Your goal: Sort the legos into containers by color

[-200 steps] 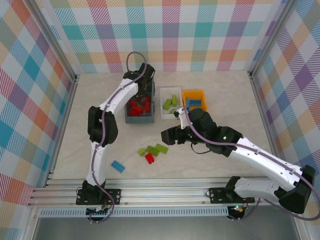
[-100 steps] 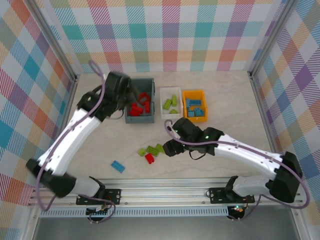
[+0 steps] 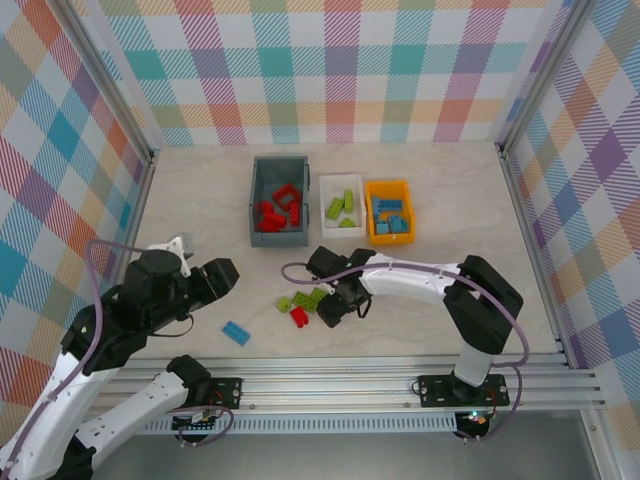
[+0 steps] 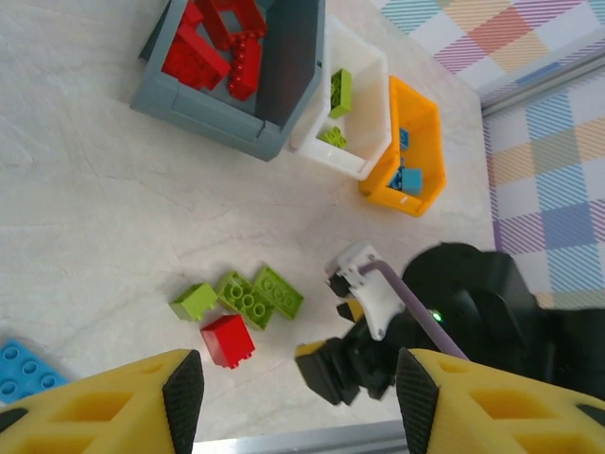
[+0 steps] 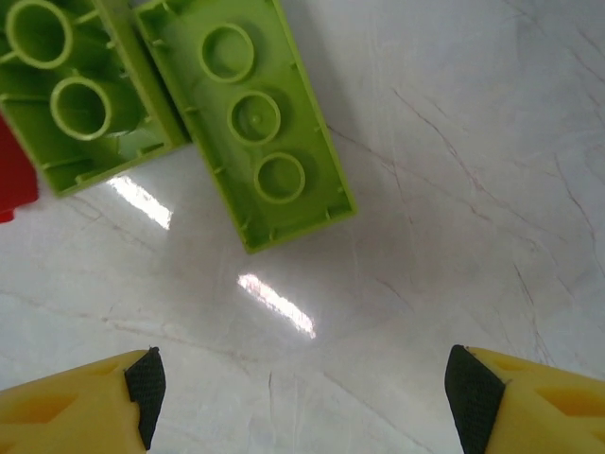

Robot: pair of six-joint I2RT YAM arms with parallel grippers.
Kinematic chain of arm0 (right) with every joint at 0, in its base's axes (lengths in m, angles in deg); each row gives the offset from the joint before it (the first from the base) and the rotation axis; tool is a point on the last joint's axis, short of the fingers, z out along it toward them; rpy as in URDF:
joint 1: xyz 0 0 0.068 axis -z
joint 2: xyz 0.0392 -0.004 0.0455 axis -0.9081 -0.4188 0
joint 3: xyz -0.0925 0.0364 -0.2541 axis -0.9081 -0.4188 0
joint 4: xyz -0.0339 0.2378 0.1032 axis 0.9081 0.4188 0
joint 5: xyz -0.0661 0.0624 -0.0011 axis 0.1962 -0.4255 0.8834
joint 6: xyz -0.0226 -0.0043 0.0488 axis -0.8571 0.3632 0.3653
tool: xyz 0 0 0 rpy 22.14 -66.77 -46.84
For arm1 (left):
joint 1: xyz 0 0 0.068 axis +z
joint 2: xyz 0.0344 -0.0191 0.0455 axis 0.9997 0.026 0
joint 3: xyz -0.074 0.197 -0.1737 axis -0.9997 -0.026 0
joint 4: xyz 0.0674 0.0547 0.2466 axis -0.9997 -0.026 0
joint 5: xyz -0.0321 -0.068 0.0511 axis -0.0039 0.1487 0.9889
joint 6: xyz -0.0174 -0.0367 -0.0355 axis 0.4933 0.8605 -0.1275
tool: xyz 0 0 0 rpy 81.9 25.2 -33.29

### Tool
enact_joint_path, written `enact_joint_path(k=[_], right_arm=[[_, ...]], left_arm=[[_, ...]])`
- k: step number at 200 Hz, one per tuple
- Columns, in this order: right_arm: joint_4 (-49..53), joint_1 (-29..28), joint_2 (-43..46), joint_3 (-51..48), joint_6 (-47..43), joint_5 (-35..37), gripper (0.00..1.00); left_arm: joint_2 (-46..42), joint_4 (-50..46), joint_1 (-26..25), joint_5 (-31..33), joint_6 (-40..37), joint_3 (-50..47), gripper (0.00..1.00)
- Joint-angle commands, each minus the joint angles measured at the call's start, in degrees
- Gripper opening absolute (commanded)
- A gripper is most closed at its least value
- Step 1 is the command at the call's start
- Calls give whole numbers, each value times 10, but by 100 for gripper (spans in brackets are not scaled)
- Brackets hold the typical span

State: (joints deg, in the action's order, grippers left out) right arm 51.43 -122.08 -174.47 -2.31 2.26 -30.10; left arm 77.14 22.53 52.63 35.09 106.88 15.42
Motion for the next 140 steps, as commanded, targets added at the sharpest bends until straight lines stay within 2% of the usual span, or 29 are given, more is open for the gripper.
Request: enact_joint_path(k=[1,36,72,96,119,140], right_arm=[[1,-4,-32,33,-26,9,80],[-11,-2,-91,78,-32,29,75],[-16,16,-132,113,-32,18,63],[-14,19,-152,128,-35,8,52],[-15,20,-147,118,-28,10,43],[-23,20,-104,92,-14,23,38]], left_arm=[[-7,-12,-2,-19,21,-11,58],[-10,-12,-2,-26,18,-6,58],[-18,-10,-2,-29,20,-9,58],[-20,-6,-2,-29,21,-13,58],[-18,-1,-2,-30,21,-17,58],[-16,13,-2,-40,22,-24,58]])
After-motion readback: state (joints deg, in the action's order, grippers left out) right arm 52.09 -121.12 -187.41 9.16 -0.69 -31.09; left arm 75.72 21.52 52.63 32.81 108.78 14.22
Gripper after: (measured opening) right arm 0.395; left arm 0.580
